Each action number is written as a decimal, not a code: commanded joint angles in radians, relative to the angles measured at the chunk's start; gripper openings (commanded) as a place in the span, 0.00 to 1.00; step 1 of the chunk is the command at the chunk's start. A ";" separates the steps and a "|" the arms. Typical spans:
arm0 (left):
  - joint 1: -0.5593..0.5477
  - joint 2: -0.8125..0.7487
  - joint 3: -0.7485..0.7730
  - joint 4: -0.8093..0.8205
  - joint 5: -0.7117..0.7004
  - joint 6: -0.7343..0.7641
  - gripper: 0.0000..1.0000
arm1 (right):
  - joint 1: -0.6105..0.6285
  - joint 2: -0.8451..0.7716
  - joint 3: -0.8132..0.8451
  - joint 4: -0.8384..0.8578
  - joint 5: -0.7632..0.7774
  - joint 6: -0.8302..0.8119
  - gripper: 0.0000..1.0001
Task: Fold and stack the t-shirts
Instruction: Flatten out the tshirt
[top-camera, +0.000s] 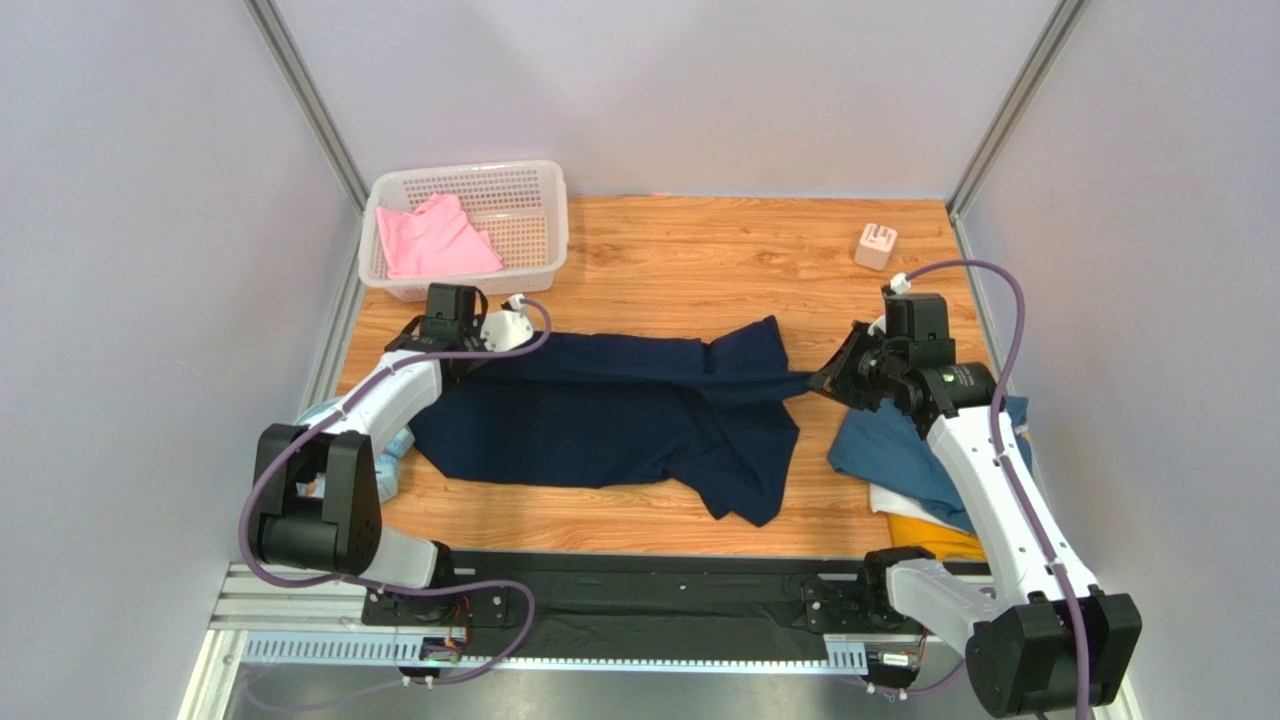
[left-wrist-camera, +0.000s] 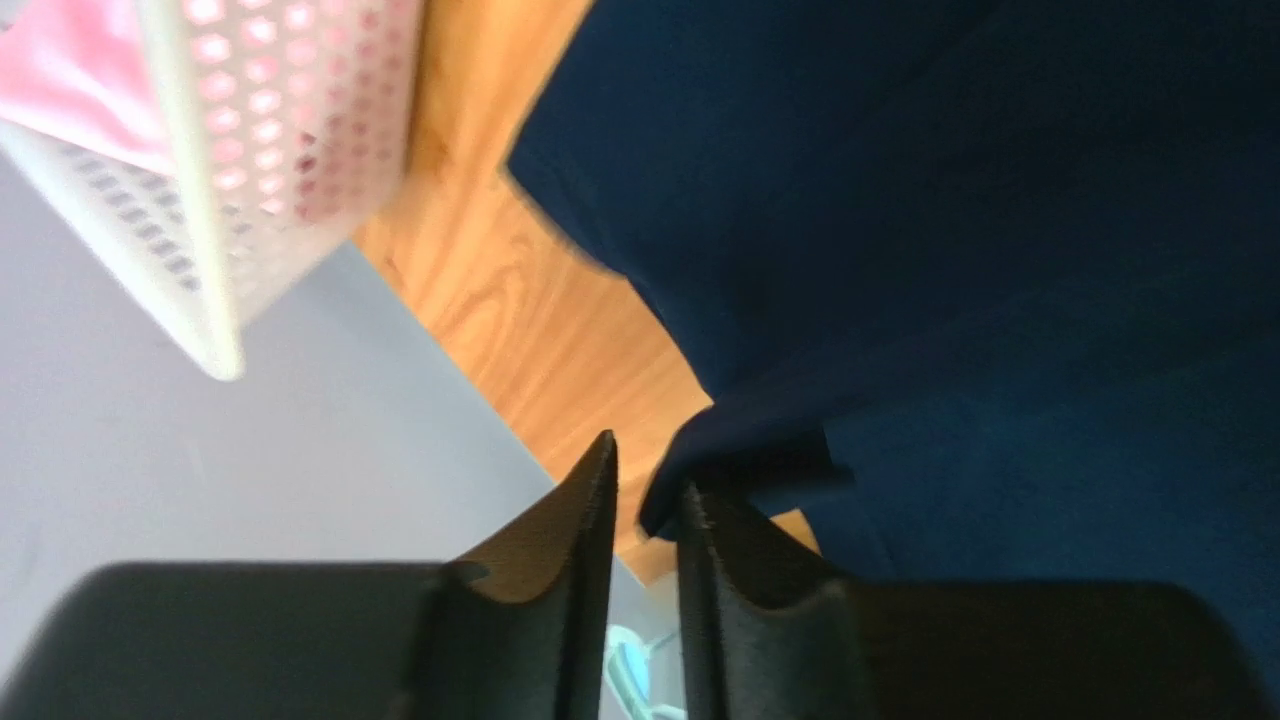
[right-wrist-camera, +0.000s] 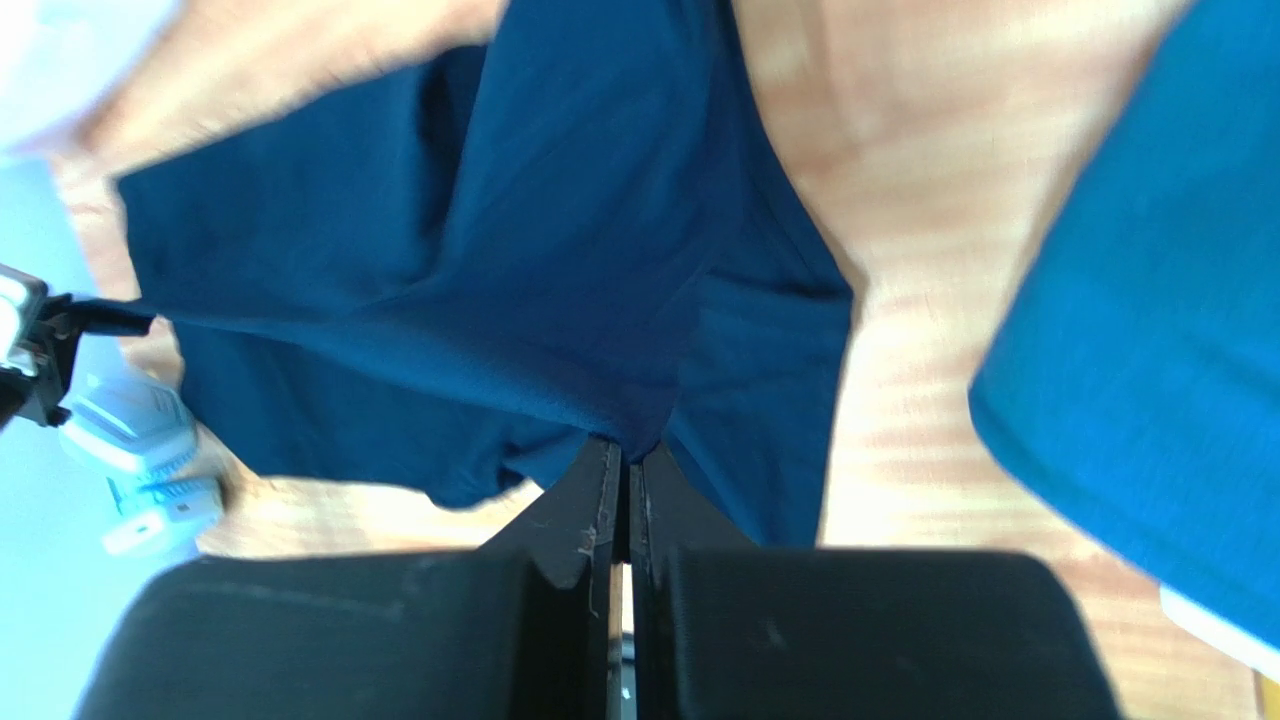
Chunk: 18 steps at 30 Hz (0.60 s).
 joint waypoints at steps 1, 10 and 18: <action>0.014 -0.052 -0.016 -0.004 0.007 -0.039 0.31 | 0.005 -0.011 -0.017 -0.018 -0.045 0.030 0.02; 0.014 -0.197 0.091 -0.101 0.073 -0.105 0.98 | 0.028 0.050 0.170 -0.063 -0.094 0.053 0.46; 0.014 -0.150 0.148 -0.148 0.114 -0.159 0.97 | 0.082 0.315 0.210 0.157 -0.105 0.086 0.40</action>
